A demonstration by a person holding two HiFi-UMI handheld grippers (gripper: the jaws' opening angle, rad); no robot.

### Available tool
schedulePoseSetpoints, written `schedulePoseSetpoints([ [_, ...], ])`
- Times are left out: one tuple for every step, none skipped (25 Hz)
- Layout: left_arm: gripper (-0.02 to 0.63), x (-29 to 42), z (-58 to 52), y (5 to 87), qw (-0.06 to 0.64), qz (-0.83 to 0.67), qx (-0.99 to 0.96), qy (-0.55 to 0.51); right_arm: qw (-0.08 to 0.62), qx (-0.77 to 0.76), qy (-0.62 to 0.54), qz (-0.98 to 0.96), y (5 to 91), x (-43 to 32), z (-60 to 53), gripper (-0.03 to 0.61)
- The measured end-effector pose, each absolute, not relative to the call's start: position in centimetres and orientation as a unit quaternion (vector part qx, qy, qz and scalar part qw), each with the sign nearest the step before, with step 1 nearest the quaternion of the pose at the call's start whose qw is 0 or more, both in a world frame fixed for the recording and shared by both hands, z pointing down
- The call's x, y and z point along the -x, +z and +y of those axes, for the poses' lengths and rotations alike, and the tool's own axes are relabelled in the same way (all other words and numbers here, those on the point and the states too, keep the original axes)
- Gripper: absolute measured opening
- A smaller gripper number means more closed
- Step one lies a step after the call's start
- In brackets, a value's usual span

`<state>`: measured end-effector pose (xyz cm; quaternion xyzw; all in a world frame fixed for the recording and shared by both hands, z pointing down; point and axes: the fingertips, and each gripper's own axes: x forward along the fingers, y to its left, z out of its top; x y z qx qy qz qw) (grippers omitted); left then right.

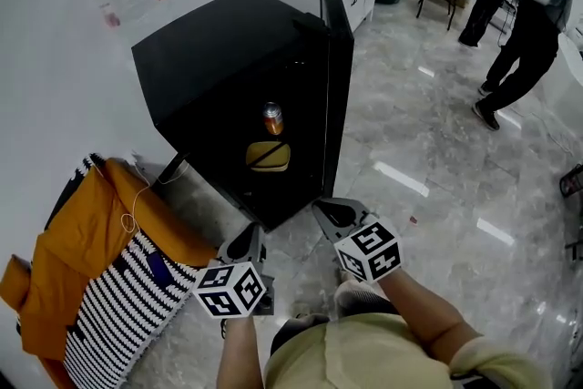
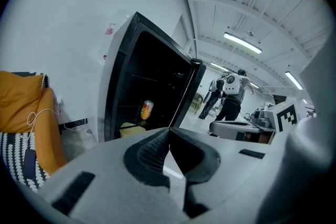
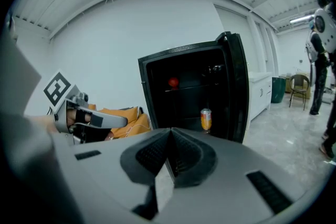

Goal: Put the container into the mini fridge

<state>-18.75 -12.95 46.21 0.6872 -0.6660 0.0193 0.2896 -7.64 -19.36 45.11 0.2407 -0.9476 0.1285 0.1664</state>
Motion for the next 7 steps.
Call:
schedulePoseSetpoints([
  [0.023,18.68,-12.97,46.23,0.290,-0.666,-0.687,0.021,0.167,-0.240,0.129,-0.948,45.12,7.58,-19.35,0.028],
  [0.023,18.64,-12.98,46.23,0.290,-0.666,-0.687,0.022,0.167,-0.239,0.129,-0.948,45.12,7.54,-19.35,0.028],
  [0.023,18.63,-12.97,46.24,0.290,-0.667,-0.686,0.022,0.168,-0.238,0.129,-0.948,45.12,7.52,-19.36,0.028],
  [0.023,18.62,-12.96,46.24,0.290,-0.668,-0.685,0.023,0.167,-0.238,0.129,-0.948,45.12,7.50,-19.36,0.028],
  [0.023,18.61,-12.96,46.26,0.290,-0.668,-0.685,0.022,0.167,-0.237,0.129,-0.948,45.13,7.48,-19.35,0.028],
  [0.023,18.59,-12.95,46.28,0.290,-0.669,-0.684,0.022,0.167,-0.236,0.130,-0.948,45.15,7.45,-19.35,0.028],
  [0.022,18.57,-12.94,46.31,0.290,-0.669,-0.684,0.022,0.167,-0.236,0.130,-0.948,45.16,7.42,-19.34,0.028],
])
